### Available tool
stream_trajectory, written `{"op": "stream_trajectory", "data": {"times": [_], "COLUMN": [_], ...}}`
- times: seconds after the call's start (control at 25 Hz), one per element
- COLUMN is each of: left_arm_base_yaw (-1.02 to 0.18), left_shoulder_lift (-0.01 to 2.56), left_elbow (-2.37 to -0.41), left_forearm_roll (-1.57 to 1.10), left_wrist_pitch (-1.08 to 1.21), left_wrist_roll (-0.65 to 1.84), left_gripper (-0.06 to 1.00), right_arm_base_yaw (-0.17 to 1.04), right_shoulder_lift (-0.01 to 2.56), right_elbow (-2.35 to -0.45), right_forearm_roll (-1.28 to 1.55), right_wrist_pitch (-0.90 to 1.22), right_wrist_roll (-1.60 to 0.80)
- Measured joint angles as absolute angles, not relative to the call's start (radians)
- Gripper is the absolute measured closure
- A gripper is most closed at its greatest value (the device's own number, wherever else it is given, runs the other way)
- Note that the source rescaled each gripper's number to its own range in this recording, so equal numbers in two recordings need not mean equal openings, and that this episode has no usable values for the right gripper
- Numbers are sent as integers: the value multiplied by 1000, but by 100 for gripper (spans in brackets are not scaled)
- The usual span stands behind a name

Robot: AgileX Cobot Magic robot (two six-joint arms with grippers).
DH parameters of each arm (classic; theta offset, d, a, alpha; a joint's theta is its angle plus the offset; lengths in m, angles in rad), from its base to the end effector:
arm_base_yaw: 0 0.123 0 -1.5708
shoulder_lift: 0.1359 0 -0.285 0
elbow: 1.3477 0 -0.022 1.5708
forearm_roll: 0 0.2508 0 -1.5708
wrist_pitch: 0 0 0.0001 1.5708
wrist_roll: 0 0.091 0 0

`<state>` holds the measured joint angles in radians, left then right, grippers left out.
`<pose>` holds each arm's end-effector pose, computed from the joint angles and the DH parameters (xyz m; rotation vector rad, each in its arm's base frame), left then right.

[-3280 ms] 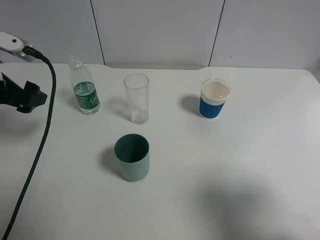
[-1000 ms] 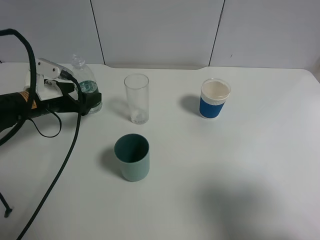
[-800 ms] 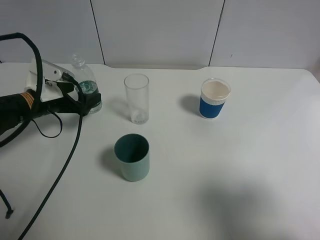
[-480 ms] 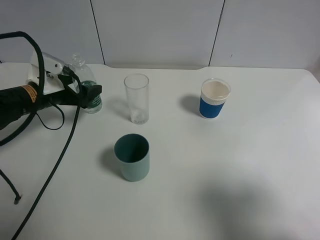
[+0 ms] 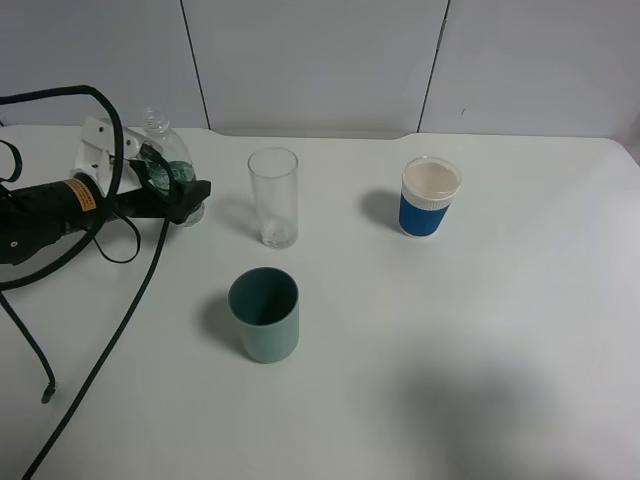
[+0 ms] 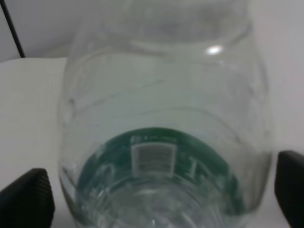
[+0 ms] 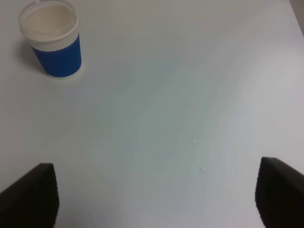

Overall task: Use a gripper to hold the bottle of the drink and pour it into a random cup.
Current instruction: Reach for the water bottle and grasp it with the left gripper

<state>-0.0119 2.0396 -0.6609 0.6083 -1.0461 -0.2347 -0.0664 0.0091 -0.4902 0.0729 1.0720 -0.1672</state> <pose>0.3264 -0.0489 0.0963 0.4518 1.8279 -0.4306 -0.0025 0.0060 0.2739 -0.1075 2.0699 -0.0556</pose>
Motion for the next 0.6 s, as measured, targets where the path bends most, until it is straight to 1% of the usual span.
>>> {"op": "stream_trajectory", "data": {"times": [0.28, 0.36, 0.4, 0.48, 0.56, 0.6], "left_arm_base_yaw": [-12, -12, -12, -12, -12, -12], "left_shoulder_lift": [2083, 2088, 2089, 2089, 2089, 2089], "left_elbow": [-704, -714, -717, -718, -718, -718], "left_forearm_roll": [613, 616, 617, 618, 621, 623], "left_wrist_pitch": [-1062, -1063, -1066, -1070, -1070, -1071], "left_wrist_roll": [-250, -271, -280, -294, -299, -302], "left_gripper": [3, 9, 17, 42, 79, 94], "right_arm_base_yaw": [-66, -66, -66, -66, -66, -66], "right_shoulder_lift": [9, 9, 9, 9, 9, 9], "right_elbow": [-490, -490, -490, -490, -490, -490], "right_forearm_roll": [73, 73, 73, 73, 73, 73], "right_wrist_pitch": [1072, 1072, 1072, 1072, 1072, 1072], "right_wrist_roll": [-167, -167, -167, -167, -167, -167]}}
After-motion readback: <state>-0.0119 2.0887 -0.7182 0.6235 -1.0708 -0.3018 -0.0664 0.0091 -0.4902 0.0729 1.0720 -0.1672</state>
